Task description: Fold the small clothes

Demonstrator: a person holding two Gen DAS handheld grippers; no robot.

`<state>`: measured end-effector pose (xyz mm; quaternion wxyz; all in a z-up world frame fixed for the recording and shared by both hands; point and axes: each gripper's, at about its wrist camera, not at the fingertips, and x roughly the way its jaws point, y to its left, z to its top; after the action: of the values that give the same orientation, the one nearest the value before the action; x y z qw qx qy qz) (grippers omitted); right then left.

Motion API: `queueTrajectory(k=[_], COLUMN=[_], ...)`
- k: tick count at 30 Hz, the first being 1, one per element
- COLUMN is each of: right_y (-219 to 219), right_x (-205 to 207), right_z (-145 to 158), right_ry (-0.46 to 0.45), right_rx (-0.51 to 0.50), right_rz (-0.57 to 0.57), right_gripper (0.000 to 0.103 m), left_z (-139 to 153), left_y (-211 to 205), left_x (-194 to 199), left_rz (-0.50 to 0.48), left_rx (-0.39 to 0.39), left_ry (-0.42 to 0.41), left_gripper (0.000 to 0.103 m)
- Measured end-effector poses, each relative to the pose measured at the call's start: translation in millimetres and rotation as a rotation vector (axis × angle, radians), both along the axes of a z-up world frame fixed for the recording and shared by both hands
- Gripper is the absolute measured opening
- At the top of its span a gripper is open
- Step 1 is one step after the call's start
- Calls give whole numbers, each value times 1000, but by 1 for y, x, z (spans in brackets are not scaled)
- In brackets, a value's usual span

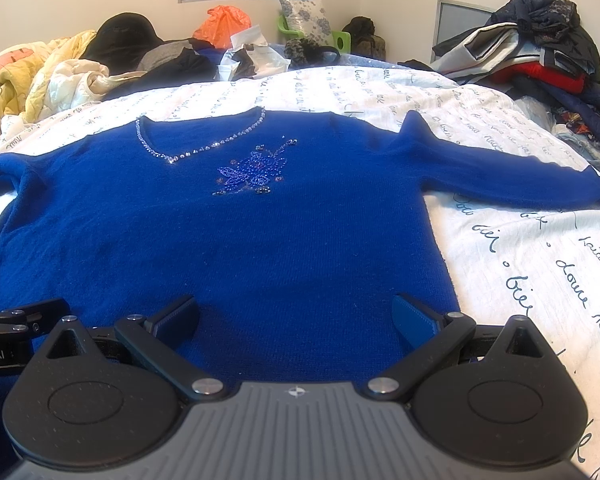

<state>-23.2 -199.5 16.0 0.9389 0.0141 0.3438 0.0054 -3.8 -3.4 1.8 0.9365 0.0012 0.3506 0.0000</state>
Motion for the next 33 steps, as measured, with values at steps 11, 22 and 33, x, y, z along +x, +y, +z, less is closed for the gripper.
queueTrajectory(k=[11,22,33], right_y=[-29,-57,-10], right_x=[-27,-46,16], right_z=[1,40,19], right_ry=[15,112,79], right_rx=[-12,-8,9], right_rz=[152,52,103], right_gripper=[103,103,103], left_z=[0,0,-1], left_y=[4,5,4], left_x=[2,1,0], left_rz=[-2,-4,-5], left_rx=[-13,-14,-5], left_ry=[-4,-5,-3], left_gripper=[103,103,103])
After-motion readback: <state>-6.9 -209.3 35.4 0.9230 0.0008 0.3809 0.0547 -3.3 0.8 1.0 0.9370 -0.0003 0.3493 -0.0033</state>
